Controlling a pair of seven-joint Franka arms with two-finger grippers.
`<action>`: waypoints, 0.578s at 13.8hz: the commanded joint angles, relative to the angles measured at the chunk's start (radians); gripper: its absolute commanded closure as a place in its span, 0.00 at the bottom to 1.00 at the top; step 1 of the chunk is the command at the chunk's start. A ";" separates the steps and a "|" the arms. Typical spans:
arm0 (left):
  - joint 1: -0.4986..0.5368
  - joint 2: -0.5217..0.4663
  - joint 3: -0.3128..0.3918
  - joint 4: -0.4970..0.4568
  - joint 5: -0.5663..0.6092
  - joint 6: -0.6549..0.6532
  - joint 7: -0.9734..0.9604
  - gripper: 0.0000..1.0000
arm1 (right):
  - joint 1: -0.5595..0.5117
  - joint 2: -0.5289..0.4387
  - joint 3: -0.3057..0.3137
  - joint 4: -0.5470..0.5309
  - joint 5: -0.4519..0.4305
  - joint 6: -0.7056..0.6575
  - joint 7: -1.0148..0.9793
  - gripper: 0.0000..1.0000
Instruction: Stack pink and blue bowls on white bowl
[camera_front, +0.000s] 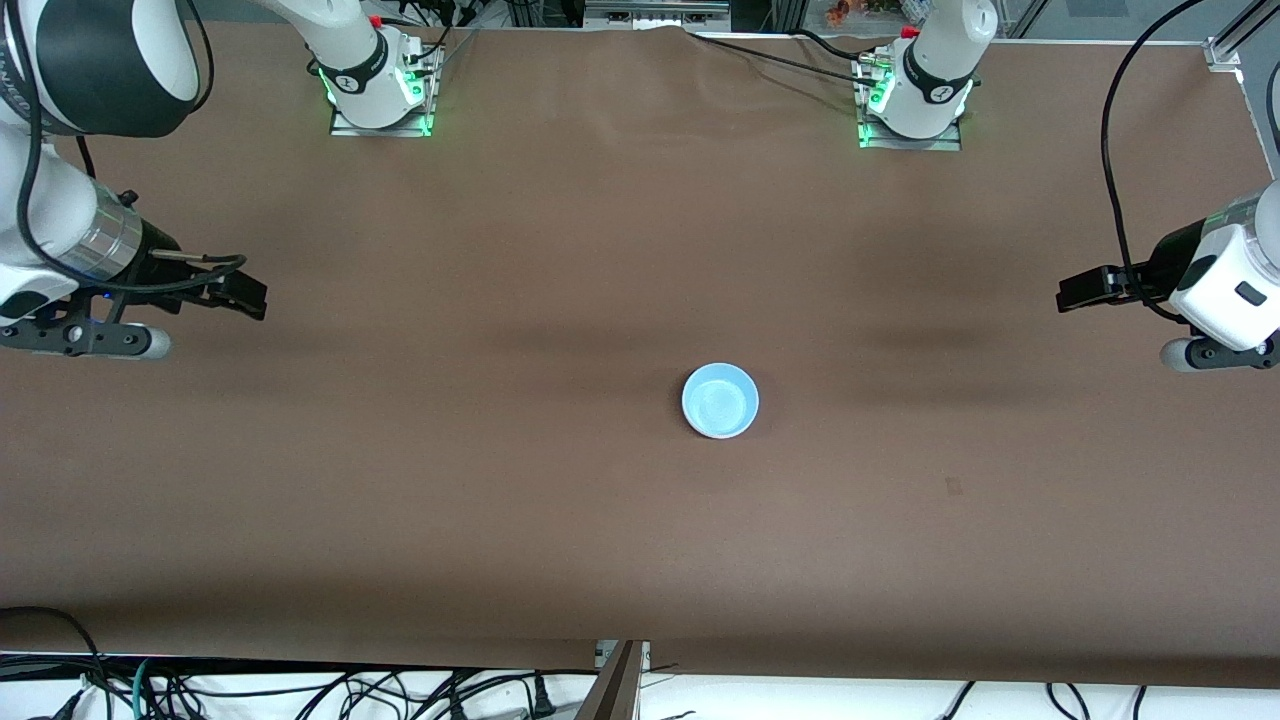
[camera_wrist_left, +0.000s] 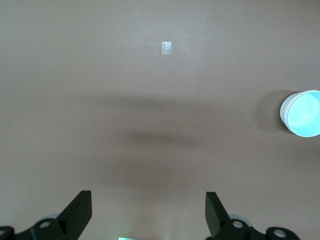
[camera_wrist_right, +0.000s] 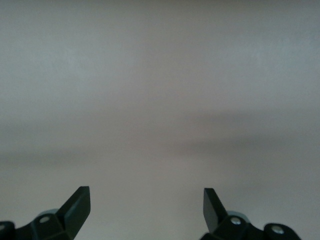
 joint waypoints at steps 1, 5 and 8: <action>-0.007 0.010 0.003 0.032 -0.012 -0.016 0.017 0.00 | 0.013 -0.106 0.050 -0.117 -0.027 -0.019 -0.004 0.00; -0.007 0.012 0.003 0.032 -0.012 -0.016 0.017 0.00 | -0.111 -0.132 0.196 -0.139 -0.028 -0.003 0.004 0.00; -0.008 0.012 0.003 0.033 -0.012 -0.016 0.017 0.00 | -0.274 -0.131 0.340 -0.136 -0.028 0.013 -0.001 0.00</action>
